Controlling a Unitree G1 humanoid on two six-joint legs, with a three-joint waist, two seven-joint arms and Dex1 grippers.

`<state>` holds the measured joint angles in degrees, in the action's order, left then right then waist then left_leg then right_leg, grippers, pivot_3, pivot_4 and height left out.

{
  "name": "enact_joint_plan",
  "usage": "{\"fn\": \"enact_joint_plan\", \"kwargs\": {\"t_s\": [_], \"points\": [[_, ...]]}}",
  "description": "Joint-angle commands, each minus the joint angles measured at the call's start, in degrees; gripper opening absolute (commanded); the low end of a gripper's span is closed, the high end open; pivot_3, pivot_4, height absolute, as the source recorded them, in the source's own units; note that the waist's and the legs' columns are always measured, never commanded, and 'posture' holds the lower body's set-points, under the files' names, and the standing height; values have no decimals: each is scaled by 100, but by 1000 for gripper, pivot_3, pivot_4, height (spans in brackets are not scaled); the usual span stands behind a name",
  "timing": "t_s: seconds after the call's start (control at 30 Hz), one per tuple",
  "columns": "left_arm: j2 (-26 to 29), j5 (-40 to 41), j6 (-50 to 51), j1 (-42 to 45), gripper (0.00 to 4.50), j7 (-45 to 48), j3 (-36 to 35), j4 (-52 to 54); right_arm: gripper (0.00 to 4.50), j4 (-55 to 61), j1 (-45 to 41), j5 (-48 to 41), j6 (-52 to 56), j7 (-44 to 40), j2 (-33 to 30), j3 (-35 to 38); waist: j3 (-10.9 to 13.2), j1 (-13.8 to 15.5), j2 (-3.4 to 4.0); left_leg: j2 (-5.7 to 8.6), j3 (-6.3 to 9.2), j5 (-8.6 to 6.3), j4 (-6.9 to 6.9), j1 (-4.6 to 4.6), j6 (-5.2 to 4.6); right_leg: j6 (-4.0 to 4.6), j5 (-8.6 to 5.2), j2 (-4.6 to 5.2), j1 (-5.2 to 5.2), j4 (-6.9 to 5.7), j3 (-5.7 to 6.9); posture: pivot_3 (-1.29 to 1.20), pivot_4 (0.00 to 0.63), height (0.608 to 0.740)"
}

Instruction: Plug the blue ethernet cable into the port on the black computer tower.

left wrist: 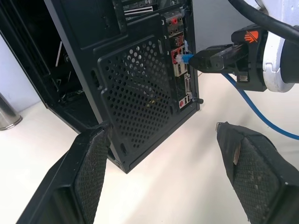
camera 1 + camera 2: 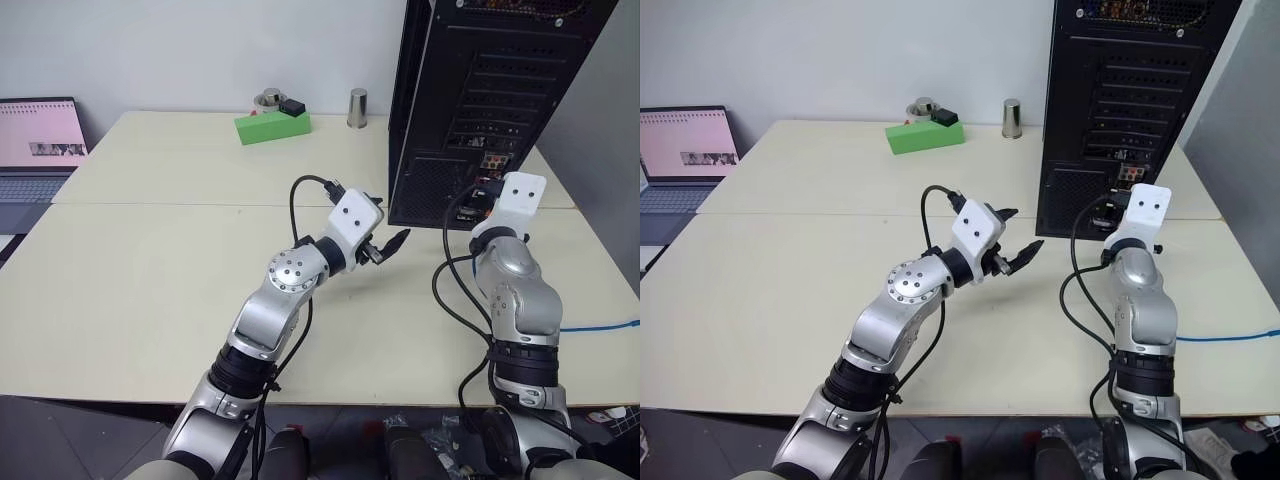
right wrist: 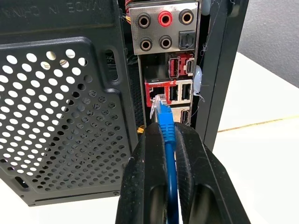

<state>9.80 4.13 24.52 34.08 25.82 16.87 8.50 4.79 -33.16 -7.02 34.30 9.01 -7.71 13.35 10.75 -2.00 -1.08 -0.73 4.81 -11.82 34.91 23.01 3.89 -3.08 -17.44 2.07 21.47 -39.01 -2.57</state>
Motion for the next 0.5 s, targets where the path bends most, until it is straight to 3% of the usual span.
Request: {"fn": "enact_joint_plan", "kwargs": {"t_s": [0.03,0.5], "points": [[-35,-12,-89,71,3770,0,-88,164,0,161,-217,3,-127,-41,-52,-25,0,-1,0,0,0,0,0,0,0,0,0,0,0,0,0,0,150,740],[-37,-8,-100,67,3770,-1,-95,157,0,50,-371,-55,-106,-7,-52,93,0,-6,0,0,-3,0,-2,0,0,0,0,0,3,0,-2,0,150,740]]}}
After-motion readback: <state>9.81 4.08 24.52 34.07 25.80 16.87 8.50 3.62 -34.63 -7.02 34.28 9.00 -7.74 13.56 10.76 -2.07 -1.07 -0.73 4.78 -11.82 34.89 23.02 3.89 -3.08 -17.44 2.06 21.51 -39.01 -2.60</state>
